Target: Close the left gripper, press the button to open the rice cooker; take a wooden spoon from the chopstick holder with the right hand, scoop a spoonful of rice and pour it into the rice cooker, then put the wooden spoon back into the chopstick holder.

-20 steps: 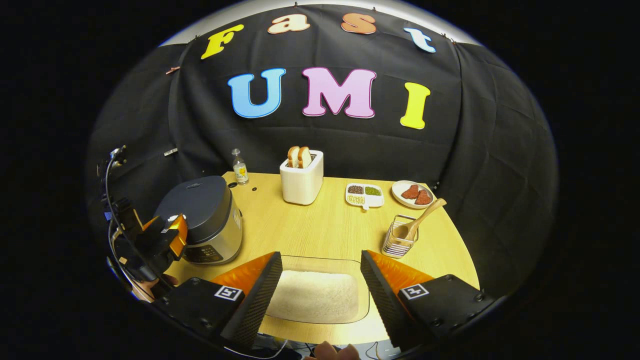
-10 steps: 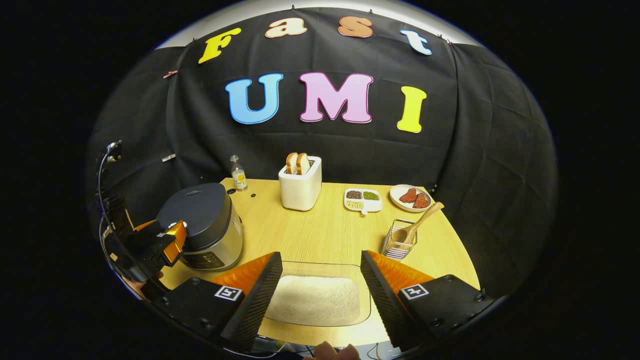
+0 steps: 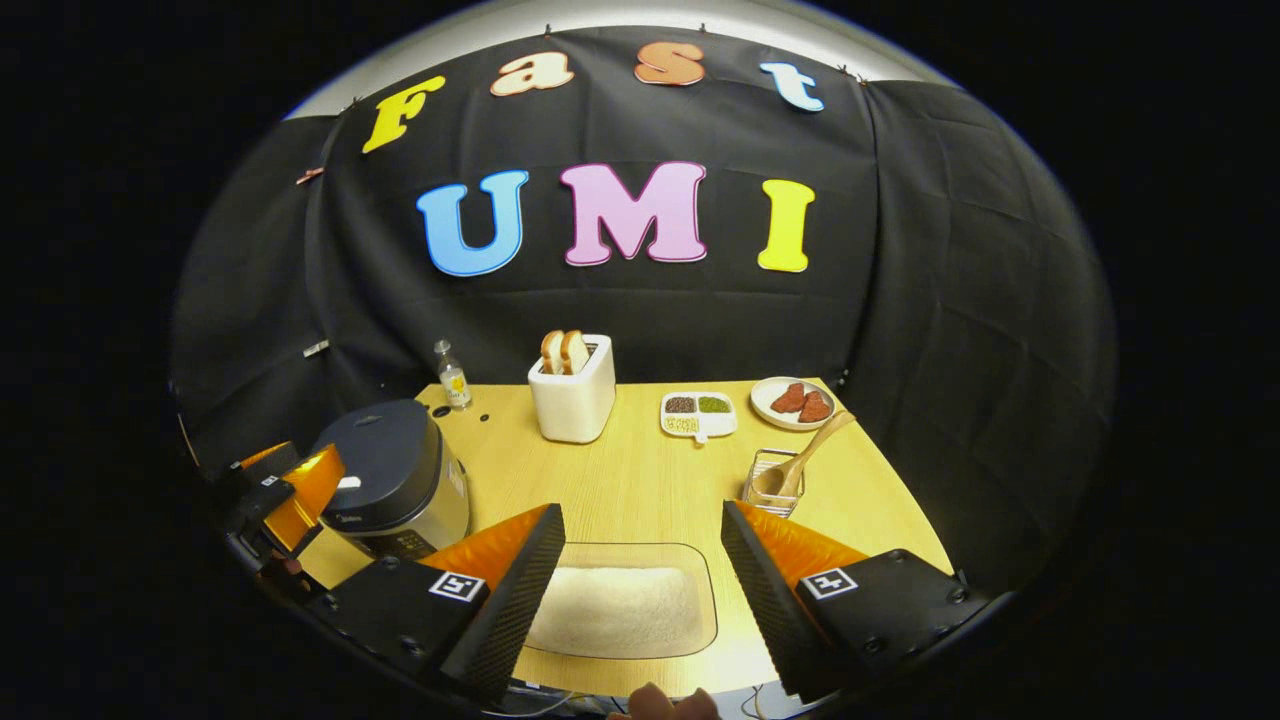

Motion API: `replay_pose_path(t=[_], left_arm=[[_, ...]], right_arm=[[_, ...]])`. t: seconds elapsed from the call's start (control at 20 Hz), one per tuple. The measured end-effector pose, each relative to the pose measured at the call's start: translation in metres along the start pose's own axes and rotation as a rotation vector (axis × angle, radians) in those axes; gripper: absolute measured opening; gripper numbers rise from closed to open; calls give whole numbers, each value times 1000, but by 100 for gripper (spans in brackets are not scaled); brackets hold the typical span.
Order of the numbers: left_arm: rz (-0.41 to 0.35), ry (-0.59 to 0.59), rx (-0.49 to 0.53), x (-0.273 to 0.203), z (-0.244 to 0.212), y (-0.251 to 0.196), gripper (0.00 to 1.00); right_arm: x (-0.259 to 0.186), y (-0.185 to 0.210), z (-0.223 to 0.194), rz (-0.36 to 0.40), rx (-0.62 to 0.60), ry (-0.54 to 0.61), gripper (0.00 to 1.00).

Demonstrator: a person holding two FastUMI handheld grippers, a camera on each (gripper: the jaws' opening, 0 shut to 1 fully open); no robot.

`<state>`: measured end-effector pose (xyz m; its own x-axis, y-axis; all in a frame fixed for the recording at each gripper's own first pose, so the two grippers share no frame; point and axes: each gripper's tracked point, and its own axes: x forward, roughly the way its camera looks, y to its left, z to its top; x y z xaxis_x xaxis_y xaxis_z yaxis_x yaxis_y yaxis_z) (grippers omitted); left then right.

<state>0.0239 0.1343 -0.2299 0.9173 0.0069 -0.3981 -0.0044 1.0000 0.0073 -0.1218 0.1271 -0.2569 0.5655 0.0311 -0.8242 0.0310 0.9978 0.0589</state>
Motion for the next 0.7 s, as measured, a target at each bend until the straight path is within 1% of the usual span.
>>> replay_pose_path(t=[0.15, 0.3, 0.4, 0.55, 0.7], left_arm=[[-60, -45, -26, -16, 31, -30, 97], [-89, -109, -6, -35, 64, -56, 95], [-112, -141, -7, -47, 77, -79, 95], [-120, -162, -32, -62, 89, -107, 95], [-91, -184, -30, -72, 100, -126, 95]], right_arm=[[-7, -15, 23, 4, 11, -52, 98], [-16, -37, 59, 13, 40, -137, 98], [-20, -51, 79, 31, 65, -189, 98], [-29, -77, 98, 61, 66, -249, 97], [-31, -93, 102, 98, 85, -262, 97]])
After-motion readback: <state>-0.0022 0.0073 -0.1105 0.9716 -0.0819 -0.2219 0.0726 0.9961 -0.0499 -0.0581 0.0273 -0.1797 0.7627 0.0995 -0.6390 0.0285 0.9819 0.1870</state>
